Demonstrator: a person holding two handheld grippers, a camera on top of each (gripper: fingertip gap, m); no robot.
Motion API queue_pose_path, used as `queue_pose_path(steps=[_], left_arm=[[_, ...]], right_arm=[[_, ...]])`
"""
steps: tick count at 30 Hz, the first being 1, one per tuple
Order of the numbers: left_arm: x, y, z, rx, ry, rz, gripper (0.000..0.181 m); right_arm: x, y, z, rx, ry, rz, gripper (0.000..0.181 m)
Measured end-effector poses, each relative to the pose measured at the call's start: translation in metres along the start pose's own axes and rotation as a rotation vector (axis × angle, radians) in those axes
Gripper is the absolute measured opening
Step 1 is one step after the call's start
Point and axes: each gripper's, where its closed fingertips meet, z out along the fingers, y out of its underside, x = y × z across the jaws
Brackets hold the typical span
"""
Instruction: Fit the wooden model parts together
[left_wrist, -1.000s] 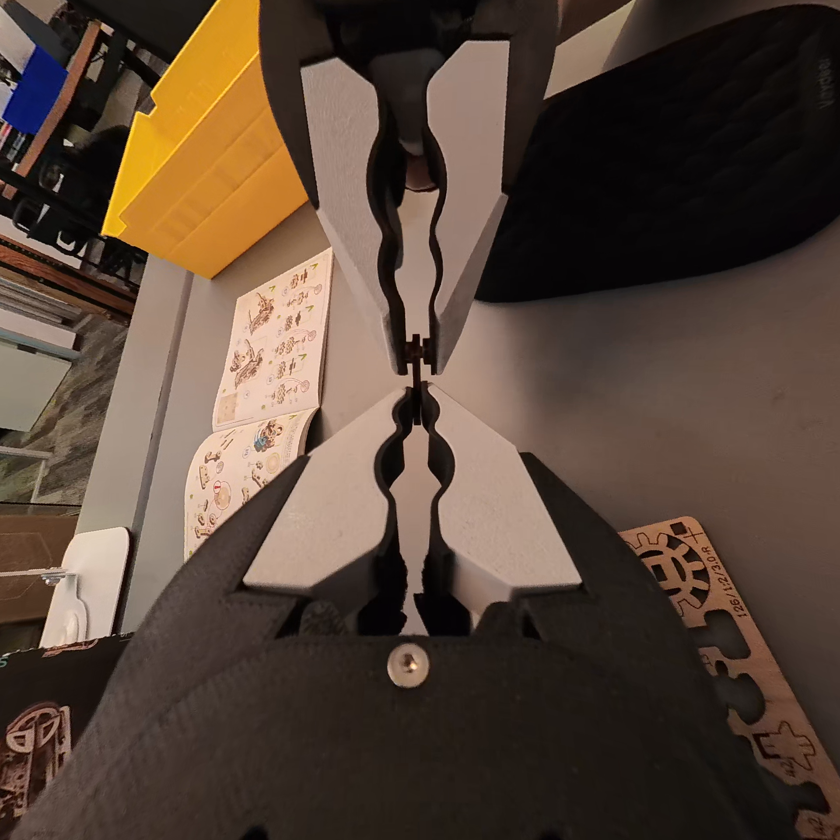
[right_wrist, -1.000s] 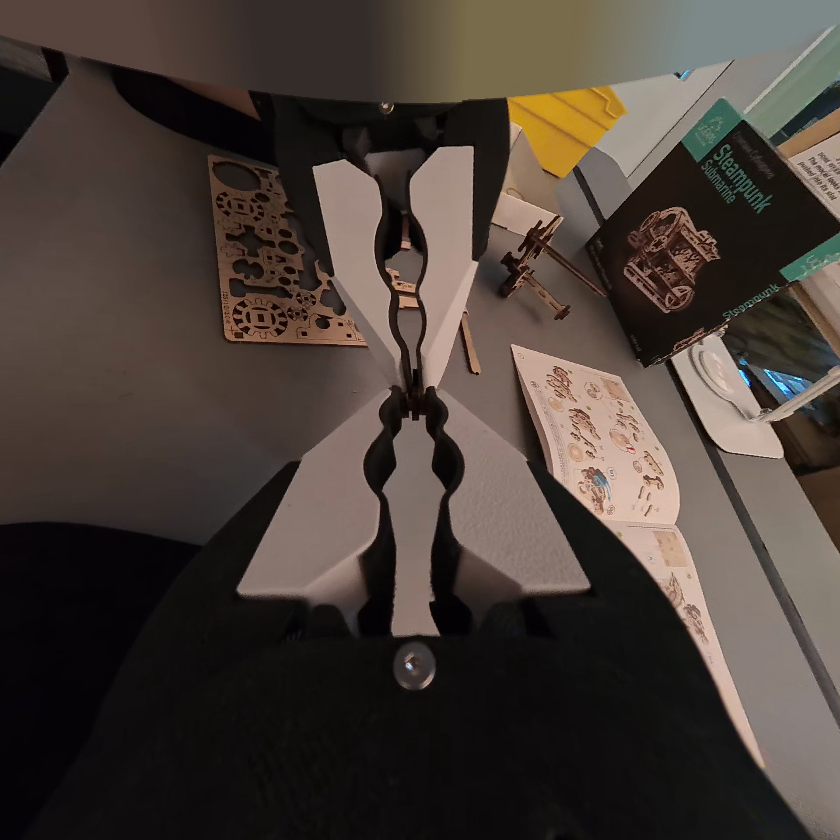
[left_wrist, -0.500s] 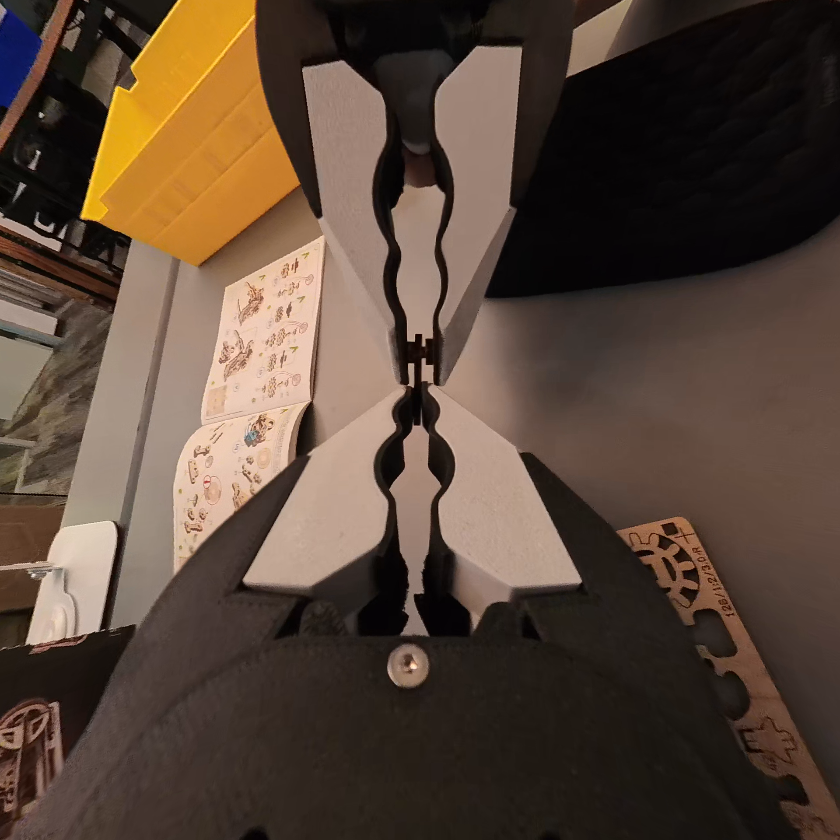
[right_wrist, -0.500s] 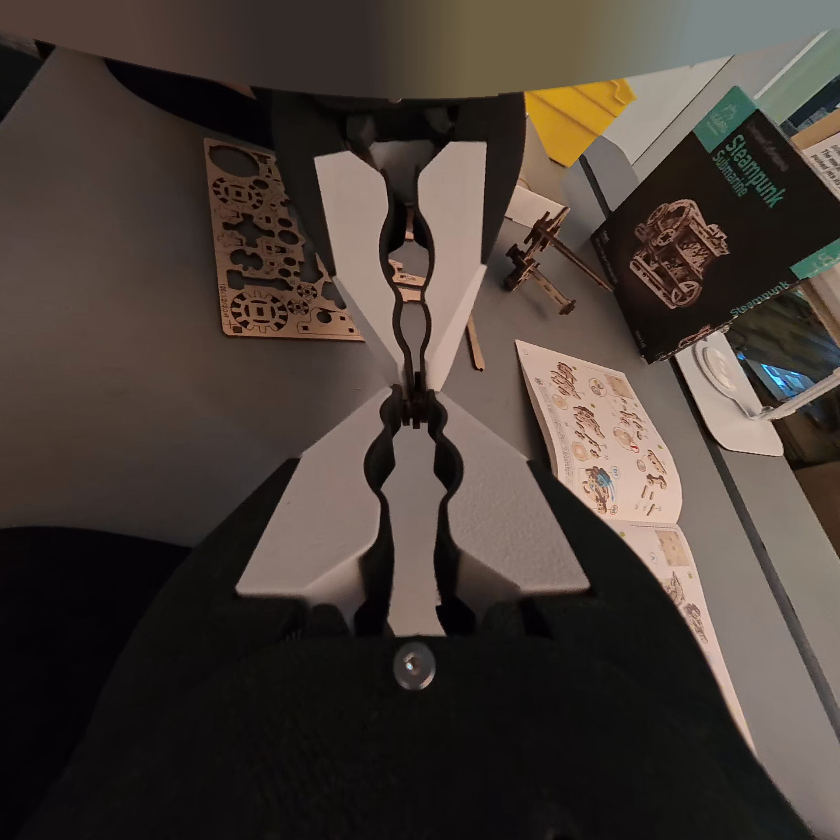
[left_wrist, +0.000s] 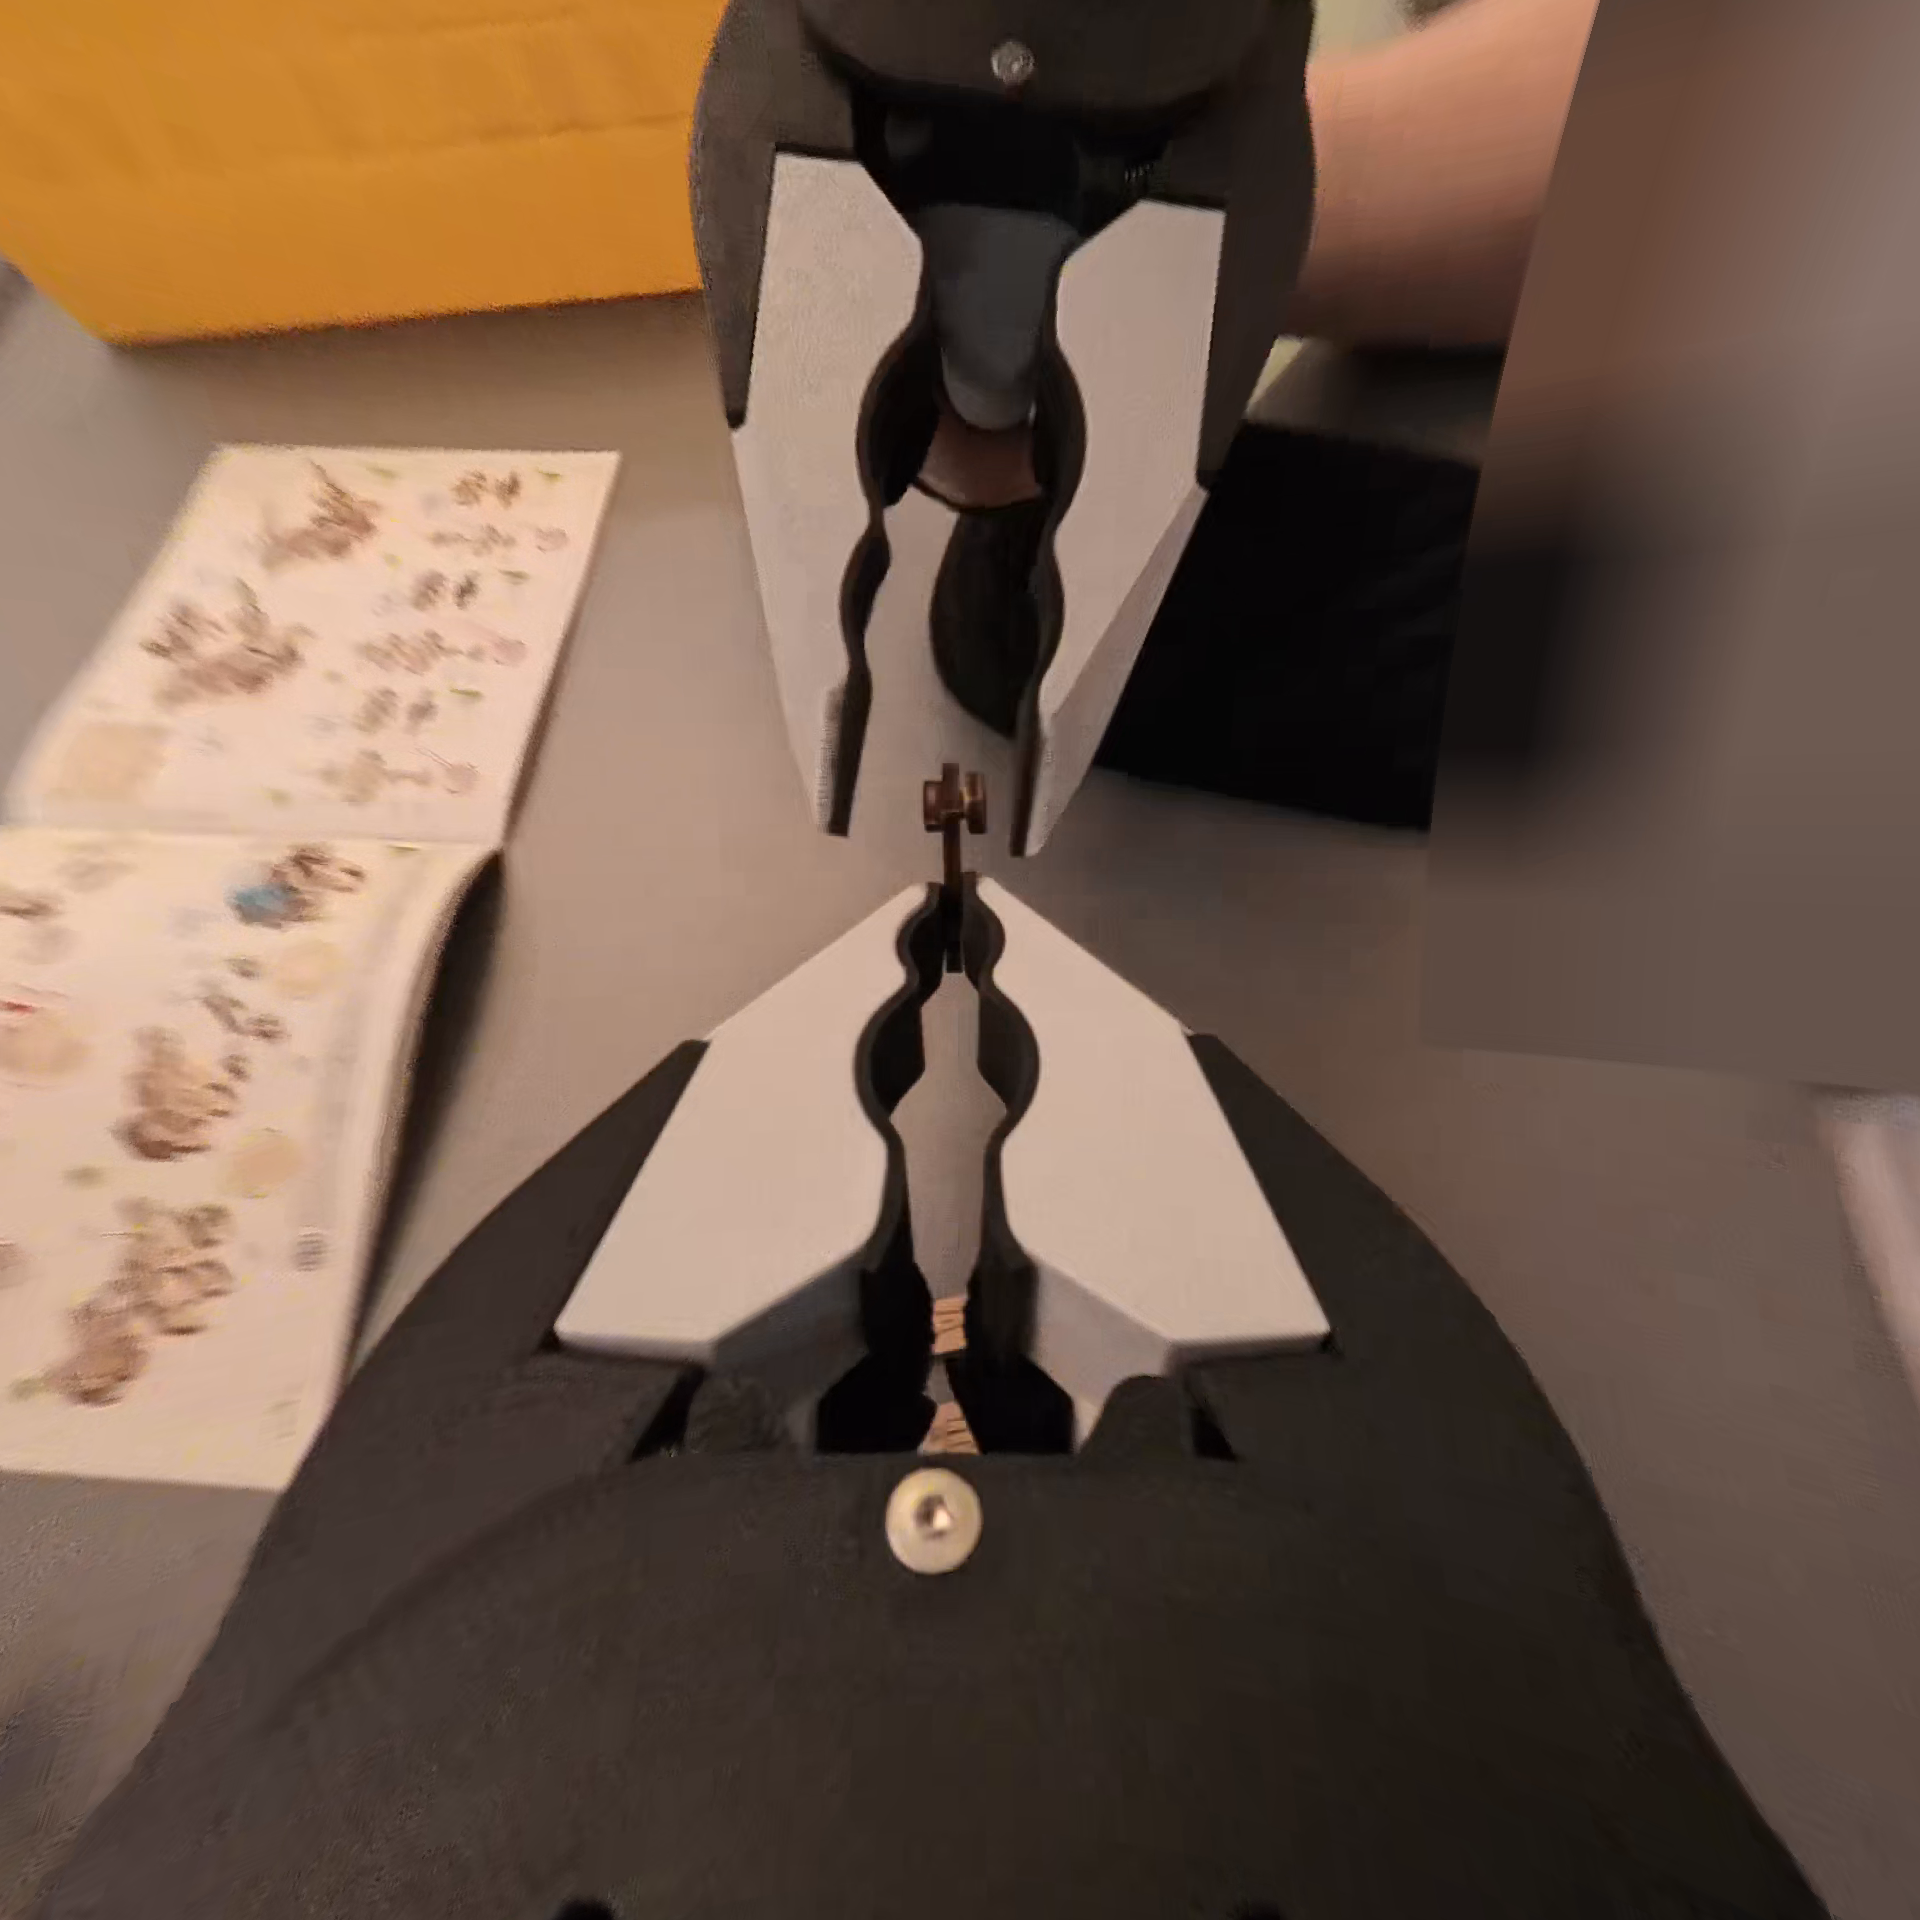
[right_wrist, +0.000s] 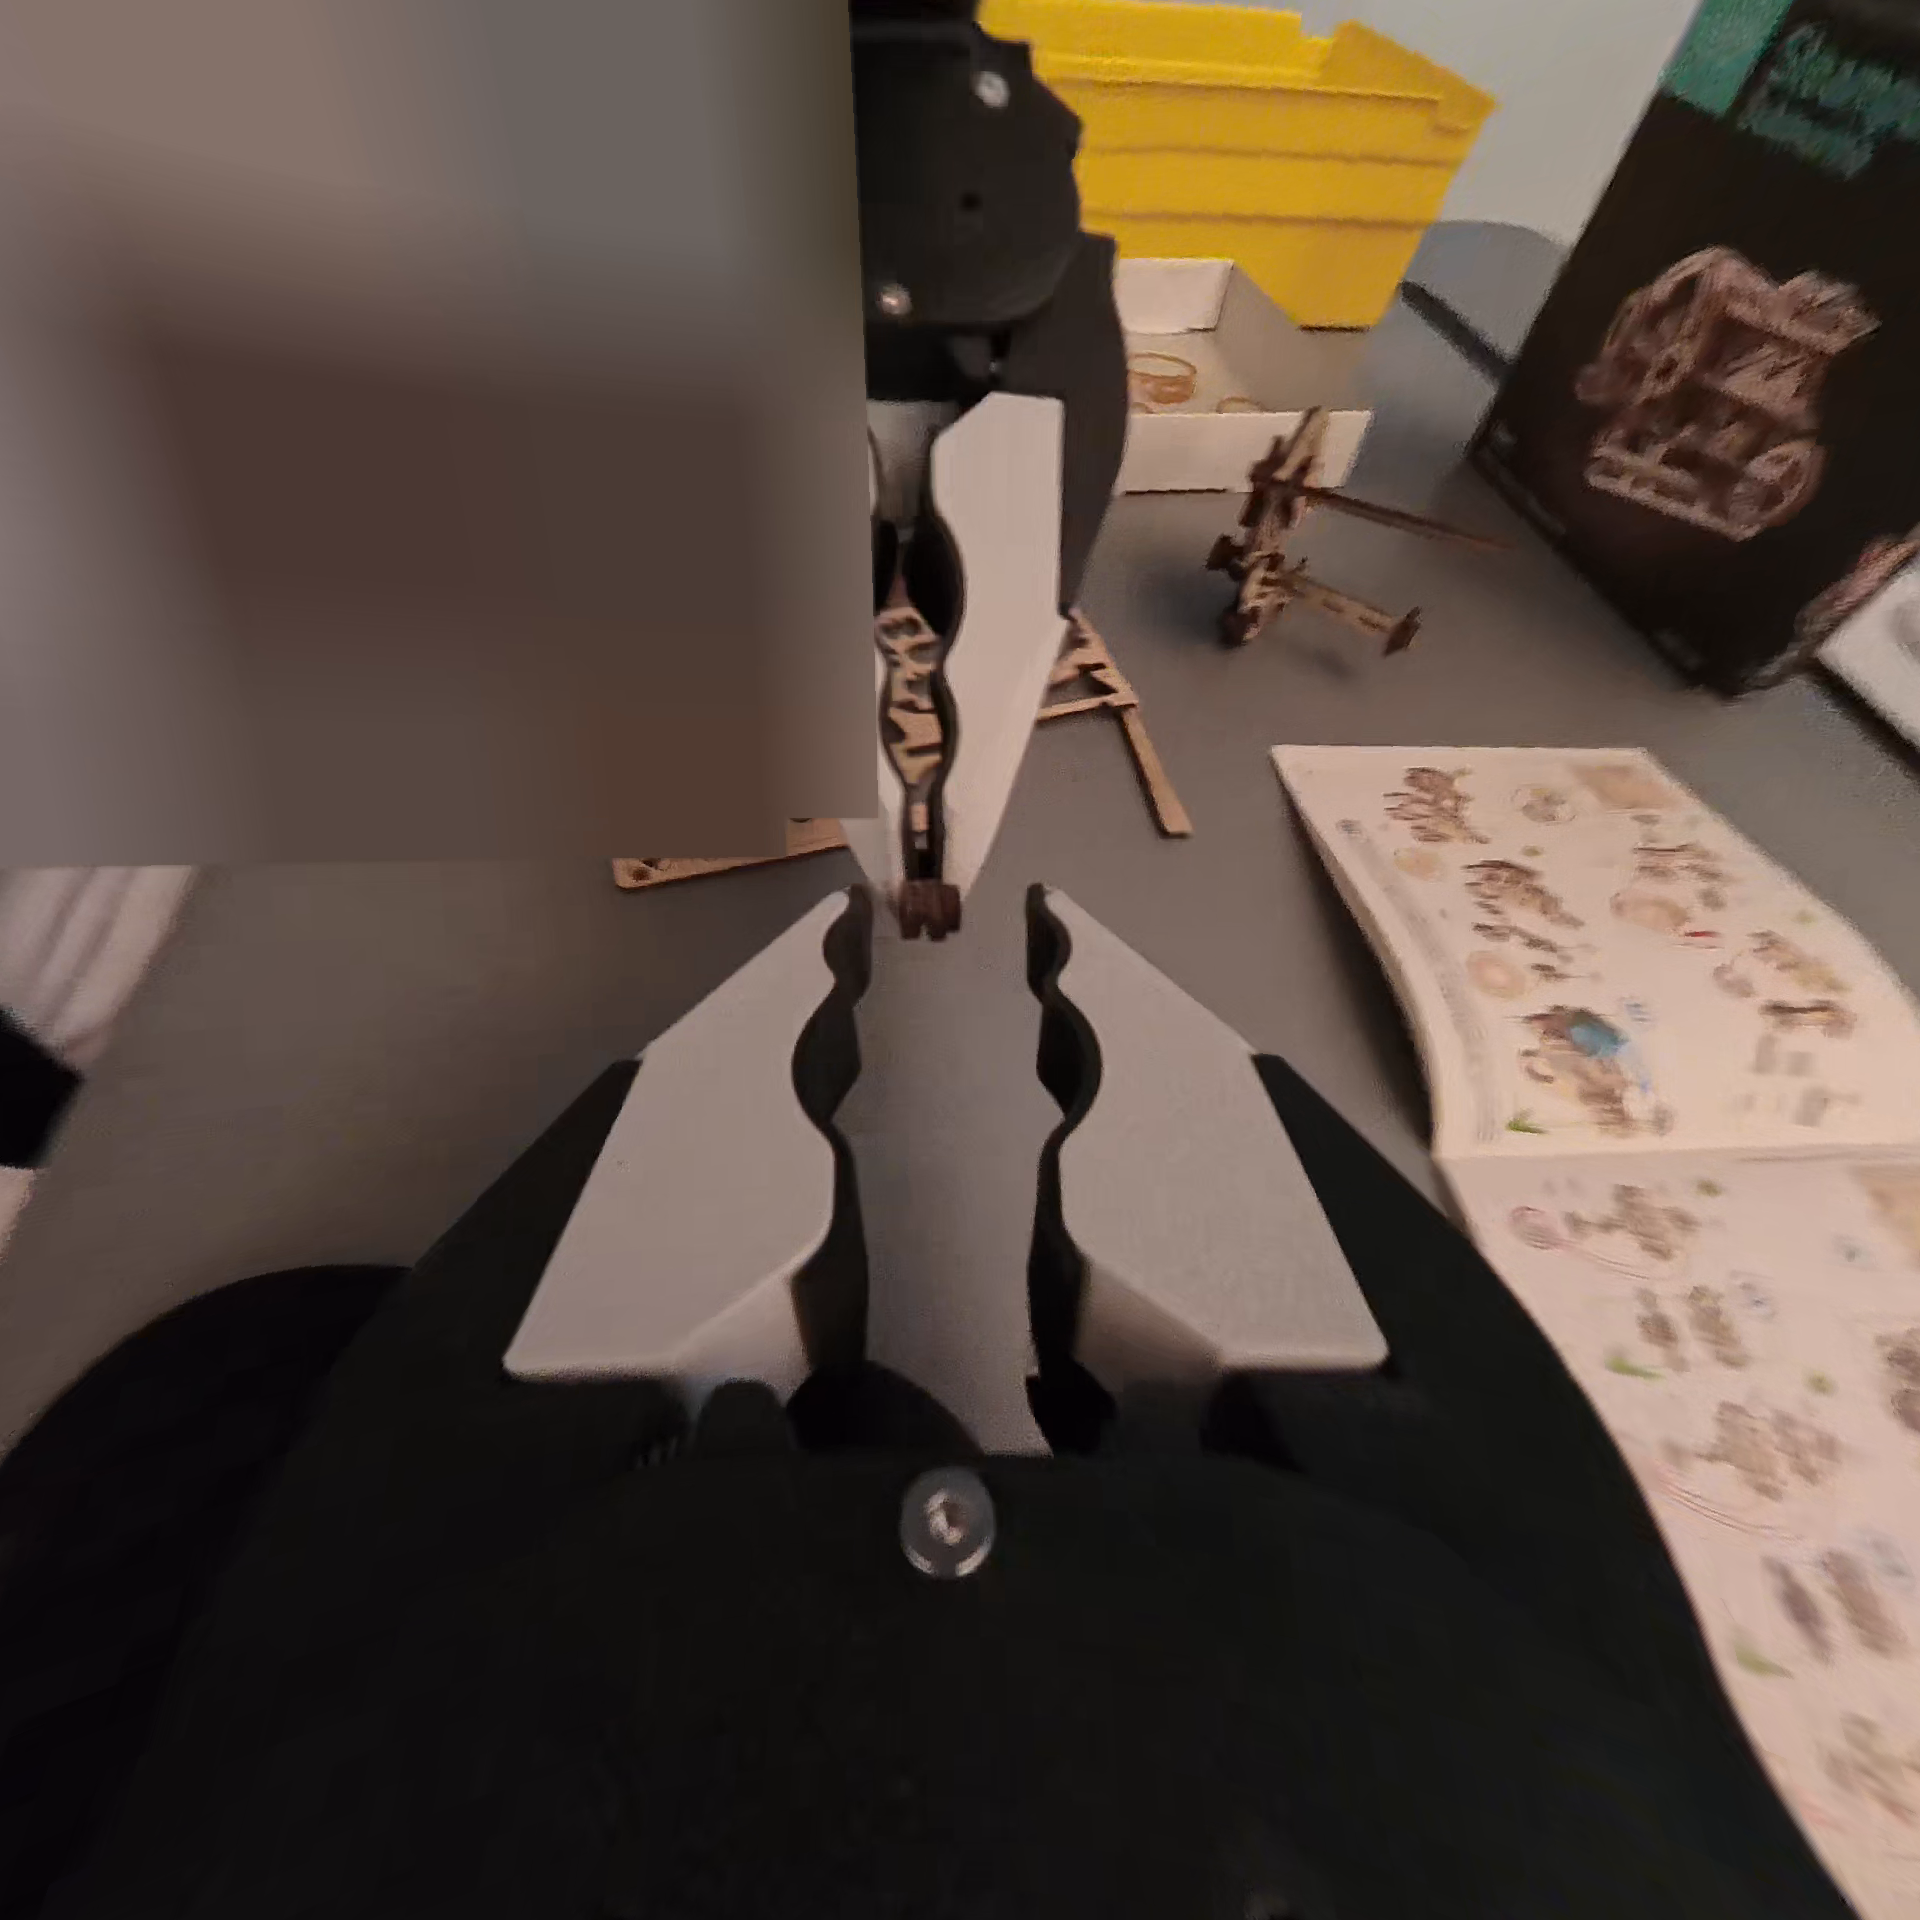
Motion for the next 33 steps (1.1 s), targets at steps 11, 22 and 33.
queue_pose_path(steps=[11, 22, 33], left_arm=[[0.008, -0.011, -0.003, 0.094, 0.207, -0.304, 0.000], [0.011, -0.028, -0.013, 0.206, 0.384, -0.525, 0.000], [-0.015, -0.025, -0.017, 0.206, -0.054, 0.064, 0.000]], right_arm=[[-0.002, -0.010, -0.007, 0.127, -0.166, 0.256, 0.017], [-0.008, -0.019, -0.013, 0.203, -0.315, 0.417, 0.007], [0.007, -0.023, -0.020, 0.248, -0.120, 0.132, 0.024]])
